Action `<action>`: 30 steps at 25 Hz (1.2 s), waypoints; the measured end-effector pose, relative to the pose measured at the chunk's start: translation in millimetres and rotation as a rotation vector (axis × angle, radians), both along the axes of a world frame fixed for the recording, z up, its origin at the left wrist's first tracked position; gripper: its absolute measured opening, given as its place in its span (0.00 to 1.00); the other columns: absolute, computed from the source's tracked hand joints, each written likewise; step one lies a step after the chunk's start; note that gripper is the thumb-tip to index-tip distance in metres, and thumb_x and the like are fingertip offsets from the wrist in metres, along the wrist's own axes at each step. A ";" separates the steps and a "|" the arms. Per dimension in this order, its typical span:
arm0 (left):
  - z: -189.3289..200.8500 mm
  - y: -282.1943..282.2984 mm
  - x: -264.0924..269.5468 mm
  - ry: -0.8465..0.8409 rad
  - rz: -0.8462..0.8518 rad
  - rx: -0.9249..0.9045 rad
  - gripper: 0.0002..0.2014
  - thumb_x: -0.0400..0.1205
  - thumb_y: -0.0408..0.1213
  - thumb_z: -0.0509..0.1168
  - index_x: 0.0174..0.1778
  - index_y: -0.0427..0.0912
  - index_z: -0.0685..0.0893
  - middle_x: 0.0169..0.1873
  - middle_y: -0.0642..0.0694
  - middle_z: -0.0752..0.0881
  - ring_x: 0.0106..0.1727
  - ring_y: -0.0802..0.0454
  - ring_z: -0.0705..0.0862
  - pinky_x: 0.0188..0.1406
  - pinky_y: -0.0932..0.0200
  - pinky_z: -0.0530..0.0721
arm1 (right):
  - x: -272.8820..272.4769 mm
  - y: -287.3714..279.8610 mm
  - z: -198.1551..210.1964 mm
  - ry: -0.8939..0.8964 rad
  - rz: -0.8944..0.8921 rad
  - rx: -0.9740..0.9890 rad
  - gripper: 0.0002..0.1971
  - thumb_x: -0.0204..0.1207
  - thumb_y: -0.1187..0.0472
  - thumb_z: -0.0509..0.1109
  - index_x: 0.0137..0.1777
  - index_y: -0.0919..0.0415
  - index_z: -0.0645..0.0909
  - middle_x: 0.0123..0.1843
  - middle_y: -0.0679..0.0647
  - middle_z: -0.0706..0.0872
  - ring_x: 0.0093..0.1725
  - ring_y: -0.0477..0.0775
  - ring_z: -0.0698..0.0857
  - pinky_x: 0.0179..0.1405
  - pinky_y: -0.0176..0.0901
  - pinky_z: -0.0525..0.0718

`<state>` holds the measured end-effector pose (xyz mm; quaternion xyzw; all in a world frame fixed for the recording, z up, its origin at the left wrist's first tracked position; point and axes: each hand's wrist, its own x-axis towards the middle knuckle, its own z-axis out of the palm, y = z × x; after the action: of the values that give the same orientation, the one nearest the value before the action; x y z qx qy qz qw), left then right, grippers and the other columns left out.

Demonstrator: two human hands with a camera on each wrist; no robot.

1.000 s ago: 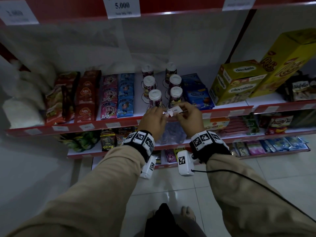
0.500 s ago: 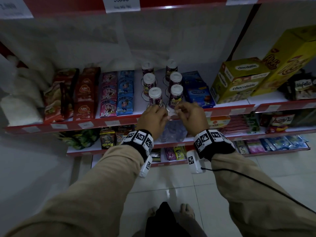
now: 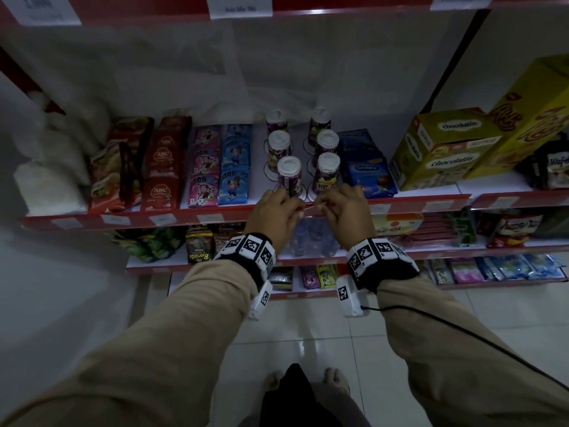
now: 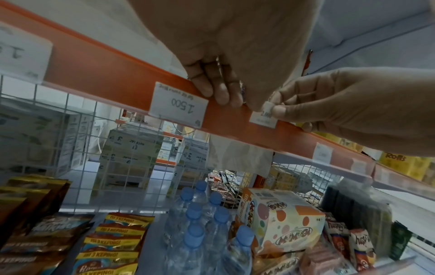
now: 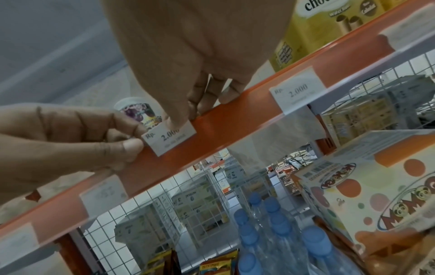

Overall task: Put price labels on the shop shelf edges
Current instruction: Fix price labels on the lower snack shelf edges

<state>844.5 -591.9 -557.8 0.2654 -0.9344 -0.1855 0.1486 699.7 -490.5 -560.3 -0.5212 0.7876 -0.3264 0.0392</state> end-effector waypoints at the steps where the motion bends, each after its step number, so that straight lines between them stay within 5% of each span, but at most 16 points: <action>1: -0.7 -0.1 -0.3 0.007 0.008 0.000 0.10 0.83 0.37 0.64 0.56 0.40 0.85 0.49 0.39 0.79 0.53 0.39 0.75 0.50 0.50 0.74 | 0.5 -0.4 -0.3 0.012 -0.001 0.009 0.06 0.74 0.66 0.71 0.49 0.59 0.87 0.51 0.60 0.84 0.53 0.65 0.76 0.51 0.58 0.75; 10: -1.5 0.7 -1.7 -0.062 0.019 -0.086 0.10 0.82 0.36 0.64 0.55 0.38 0.86 0.47 0.36 0.78 0.51 0.38 0.75 0.46 0.45 0.77 | 5.1 3.3 1.1 0.243 0.049 0.171 0.08 0.72 0.67 0.70 0.50 0.66 0.84 0.51 0.66 0.83 0.52 0.67 0.77 0.47 0.56 0.76; 30: 0.0 3.6 -1.2 -0.224 0.009 -0.149 0.13 0.84 0.38 0.58 0.61 0.40 0.82 0.55 0.38 0.77 0.58 0.39 0.73 0.54 0.47 0.73 | -0.5 2.5 -0.4 0.183 0.032 0.274 0.09 0.78 0.64 0.67 0.55 0.63 0.85 0.59 0.63 0.81 0.59 0.64 0.74 0.56 0.57 0.74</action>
<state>843.2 -588.3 -557.8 0.2769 -0.9551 -0.0843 0.0637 699.1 -488.0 -560.7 -0.5510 0.8166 -0.1665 0.0432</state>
